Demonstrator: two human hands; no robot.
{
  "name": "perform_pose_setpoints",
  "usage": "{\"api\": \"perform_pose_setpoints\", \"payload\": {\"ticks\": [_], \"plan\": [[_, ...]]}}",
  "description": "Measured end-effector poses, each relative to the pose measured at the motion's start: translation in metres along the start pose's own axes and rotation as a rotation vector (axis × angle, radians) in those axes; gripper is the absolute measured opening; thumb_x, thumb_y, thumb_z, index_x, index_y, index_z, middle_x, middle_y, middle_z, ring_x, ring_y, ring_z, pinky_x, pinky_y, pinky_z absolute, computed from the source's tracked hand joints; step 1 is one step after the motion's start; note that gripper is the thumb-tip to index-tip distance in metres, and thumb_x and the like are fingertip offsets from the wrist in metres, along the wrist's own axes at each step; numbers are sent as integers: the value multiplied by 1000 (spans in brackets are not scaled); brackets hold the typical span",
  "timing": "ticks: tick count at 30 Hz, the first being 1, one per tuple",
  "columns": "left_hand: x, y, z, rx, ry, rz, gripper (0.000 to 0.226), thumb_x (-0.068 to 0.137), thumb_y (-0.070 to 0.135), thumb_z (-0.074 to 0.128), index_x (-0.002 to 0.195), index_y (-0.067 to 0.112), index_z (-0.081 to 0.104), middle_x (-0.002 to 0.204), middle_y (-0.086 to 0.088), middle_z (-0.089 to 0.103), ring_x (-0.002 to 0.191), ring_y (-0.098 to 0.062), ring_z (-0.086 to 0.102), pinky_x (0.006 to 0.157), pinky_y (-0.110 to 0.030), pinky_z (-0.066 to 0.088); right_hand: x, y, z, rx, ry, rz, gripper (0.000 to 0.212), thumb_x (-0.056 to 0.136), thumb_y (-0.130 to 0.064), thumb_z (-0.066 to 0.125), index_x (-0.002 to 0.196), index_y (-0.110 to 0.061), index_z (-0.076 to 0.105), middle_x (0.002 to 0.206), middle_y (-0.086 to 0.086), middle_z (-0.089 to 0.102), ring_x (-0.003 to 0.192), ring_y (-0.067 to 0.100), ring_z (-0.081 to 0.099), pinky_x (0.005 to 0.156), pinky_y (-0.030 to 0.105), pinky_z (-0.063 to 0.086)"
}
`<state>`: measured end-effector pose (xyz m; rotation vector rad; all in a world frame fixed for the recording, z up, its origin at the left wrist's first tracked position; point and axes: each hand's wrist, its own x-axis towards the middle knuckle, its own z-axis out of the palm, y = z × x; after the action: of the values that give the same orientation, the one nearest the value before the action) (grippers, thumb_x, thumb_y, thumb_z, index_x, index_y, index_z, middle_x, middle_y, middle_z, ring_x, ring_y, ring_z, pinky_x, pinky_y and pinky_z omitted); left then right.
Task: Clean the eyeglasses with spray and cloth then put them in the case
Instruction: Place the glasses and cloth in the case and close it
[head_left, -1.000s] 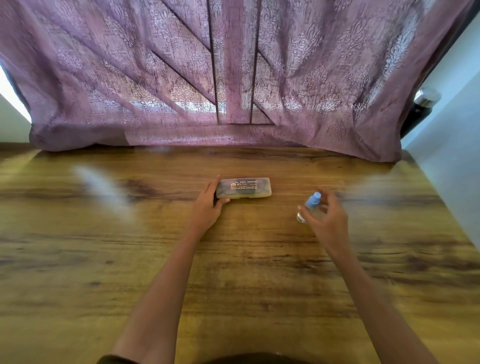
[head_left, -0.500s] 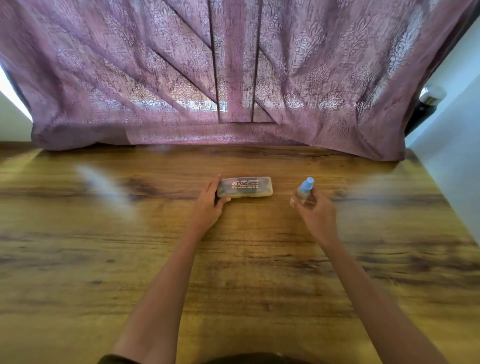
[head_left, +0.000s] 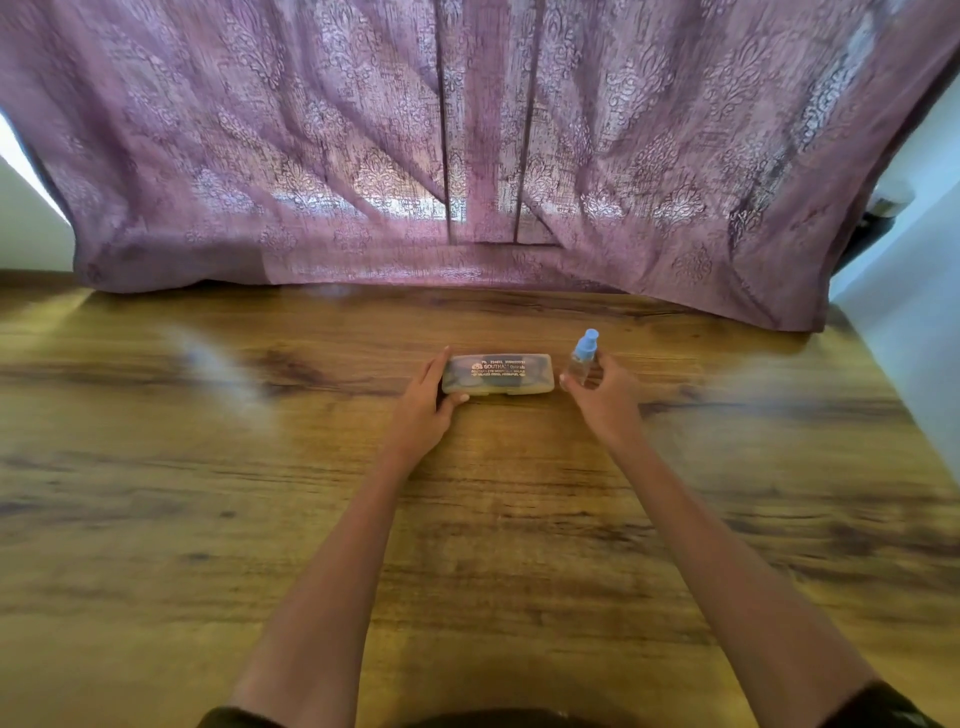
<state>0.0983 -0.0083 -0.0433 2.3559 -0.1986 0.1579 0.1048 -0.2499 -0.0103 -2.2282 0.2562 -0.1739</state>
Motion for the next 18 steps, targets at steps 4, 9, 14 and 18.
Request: {"api": "perform_pose_setpoints", "payload": {"ticks": [4, 9, 14, 18], "plan": [[-1, 1, 0, -7, 21, 17, 69, 92, 17, 63, 151, 11, 27, 138, -12, 49, 113, -24, 54, 93, -30, 44, -1, 4, 0, 11, -10, -31, 43, 86, -22, 74, 125, -11, 59, 111, 4, 66, 100, 17, 60, 79, 23, 43], [-2, 0, 0, -19, 25, 19, 73, 91, 15, 65, 152, 9, 25, 138, -14, 51, 118, -26, 53, 100, -34, 43, -1, 7, 1, 39, -7, -26, 48, 86, -23, 74, 128, -11, 57, 111, 3, 66, 101, 17, 62, 84, 28, 51], [-1, -3, 2, -33, 29, -25, 77, 89, 17, 67, 152, 9, 24, 134, -14, 55, 118, -26, 54, 97, -26, 40, -8, 19, 2, 119, -49, -35, 51, 82, -19, 78, 127, -14, 56, 113, -2, 66, 101, 10, 63, 85, 19, 51], [-1, -6, 4, -35, 37, -57, 82, 86, 16, 70, 152, 8, 23, 133, -14, 56, 121, -26, 53, 97, -21, 34, -19, 26, 4, 135, -6, -14, 64, 80, -20, 79, 135, -20, 47, 123, -6, 56, 106, 4, 56, 85, 11, 43]]}}
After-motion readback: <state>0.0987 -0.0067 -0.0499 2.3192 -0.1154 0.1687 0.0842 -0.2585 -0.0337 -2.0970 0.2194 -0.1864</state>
